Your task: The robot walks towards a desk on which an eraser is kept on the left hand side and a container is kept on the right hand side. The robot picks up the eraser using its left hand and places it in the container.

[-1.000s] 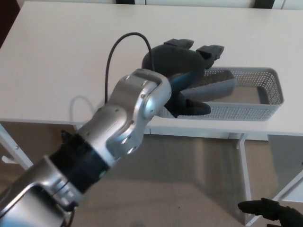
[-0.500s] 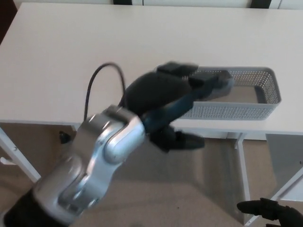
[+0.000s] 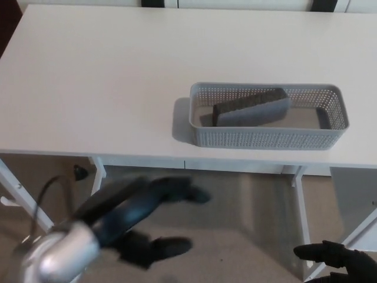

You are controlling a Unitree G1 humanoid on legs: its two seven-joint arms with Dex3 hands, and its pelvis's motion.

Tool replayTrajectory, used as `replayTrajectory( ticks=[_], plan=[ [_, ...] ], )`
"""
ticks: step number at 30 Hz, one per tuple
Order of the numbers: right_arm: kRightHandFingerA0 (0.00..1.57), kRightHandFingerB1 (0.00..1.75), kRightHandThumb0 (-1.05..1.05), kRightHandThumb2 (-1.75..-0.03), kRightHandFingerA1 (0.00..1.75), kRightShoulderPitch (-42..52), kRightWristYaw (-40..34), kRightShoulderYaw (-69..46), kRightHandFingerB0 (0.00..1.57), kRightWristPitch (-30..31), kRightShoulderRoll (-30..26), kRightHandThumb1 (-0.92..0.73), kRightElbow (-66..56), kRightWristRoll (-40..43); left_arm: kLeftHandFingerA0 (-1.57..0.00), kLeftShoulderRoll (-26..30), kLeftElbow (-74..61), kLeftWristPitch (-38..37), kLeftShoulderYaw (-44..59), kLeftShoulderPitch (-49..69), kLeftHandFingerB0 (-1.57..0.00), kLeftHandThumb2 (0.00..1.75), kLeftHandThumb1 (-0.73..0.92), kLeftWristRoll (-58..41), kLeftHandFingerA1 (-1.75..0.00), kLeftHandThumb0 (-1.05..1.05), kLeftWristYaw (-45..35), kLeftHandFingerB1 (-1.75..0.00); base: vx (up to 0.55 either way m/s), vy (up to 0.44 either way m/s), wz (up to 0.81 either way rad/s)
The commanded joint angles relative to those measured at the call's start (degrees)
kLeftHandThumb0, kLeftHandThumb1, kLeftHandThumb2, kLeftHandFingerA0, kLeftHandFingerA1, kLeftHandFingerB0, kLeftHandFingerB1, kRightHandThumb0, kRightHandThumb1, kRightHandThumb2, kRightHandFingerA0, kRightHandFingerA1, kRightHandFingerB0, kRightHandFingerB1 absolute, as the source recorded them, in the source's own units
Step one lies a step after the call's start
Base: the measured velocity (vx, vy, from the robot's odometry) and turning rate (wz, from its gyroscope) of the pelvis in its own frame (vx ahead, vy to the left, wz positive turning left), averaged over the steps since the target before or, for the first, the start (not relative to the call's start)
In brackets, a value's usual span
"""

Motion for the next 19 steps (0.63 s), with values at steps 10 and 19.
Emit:
replayTrajectory(
  ticks=[10,19],
  plan=[
    [0.60,0.43,-0.20,-0.55,0.49,-7.58,-4.69,-1.54,0.43,-3.89,0.07,-0.52,10.82,-2.65,-0.24,5.95,43.46,-28.98,22.45,11.95,-0.19,0.79,0.47,-9.37,-0.44,-0.68,10.57,-0.40,0.00,0.000,0.00],
    [0.62,0.43,-0.20,-0.54,0.50,-13.89,-5.06,-3.76,0.44,-3.88,-0.57,-0.51,13.10,-1.44,-0.22,5.50,51.39,-27.27,23.53,1.79,-0.19,0.75,0.44,-10.33,-0.44,-0.63,10.77,-0.40,0.00,0.000,0.00]
  ],
)
